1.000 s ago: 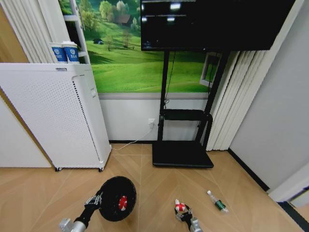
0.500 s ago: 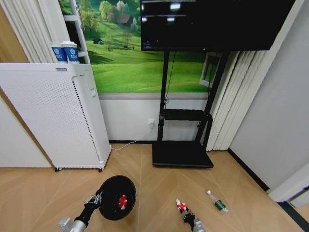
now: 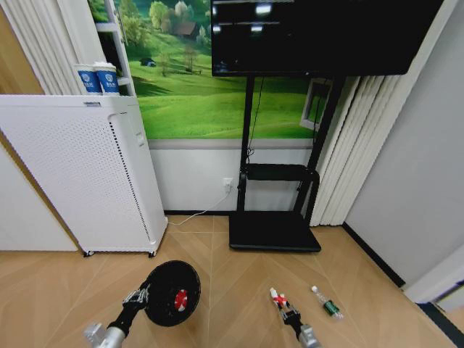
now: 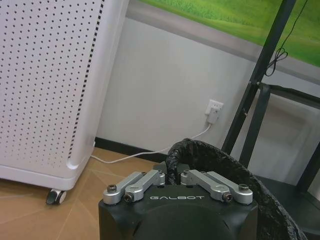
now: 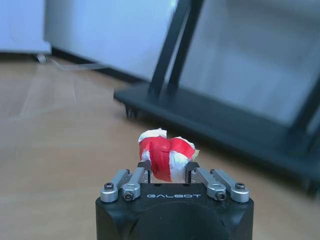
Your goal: Pick up the trash bin and place the garbage on the floor into it.
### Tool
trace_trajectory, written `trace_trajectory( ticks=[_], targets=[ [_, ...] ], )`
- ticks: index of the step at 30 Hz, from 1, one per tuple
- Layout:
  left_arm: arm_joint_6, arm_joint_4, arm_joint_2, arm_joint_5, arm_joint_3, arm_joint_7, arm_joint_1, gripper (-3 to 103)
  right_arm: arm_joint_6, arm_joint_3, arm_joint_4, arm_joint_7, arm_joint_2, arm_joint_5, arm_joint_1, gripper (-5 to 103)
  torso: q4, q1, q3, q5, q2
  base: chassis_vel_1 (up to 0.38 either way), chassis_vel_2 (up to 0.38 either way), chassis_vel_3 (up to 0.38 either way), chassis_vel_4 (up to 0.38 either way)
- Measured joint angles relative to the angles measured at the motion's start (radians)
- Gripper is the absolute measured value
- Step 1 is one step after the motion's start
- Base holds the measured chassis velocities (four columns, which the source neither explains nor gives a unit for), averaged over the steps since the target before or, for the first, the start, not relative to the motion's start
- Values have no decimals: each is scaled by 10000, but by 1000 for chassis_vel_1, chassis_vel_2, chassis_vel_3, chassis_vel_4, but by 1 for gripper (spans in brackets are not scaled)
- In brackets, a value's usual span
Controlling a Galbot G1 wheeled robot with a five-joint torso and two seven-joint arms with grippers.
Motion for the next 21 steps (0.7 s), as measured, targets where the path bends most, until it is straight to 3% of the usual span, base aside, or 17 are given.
trace_trajectory(
  ticks=[4,5,10,14,16,21],
  targets=[
    [120,159,148,-308,365,-183,-643,8,87,300,1650,-299,-1090,-292,-92,33,-4,0,0,-4,0,0,0,0,0],
    [120,159,148,-308,365,-183,-643,8,87,300,1650,-299,-1090,-292,-92,33,-4,0,0,-4,0,0,0,0,0],
    [342,618,408,-849,1398,-497,-2005,8,91,628,4533,-376,-2348,-318,-332,33,2,0,0,-5,0,0,0,0,0],
    [425,777,581,-1078,2003,-654,-2778,8,91,581,5977,-243,-2817,-355,-231,33,-4,0,0,0,0,0,0,0,0],
    [453,977,718,-1249,2708,-696,-3597,8,87,372,7234,-62,-3283,-317,55,33,5,0,0,-7,-1,0,0,0,0],
    [499,1356,749,-1469,3800,-757,-4792,8,1,-276,8445,283,-3792,-462,687,33,0,1,0,-5,0,0,0,0,0]
  ],
)
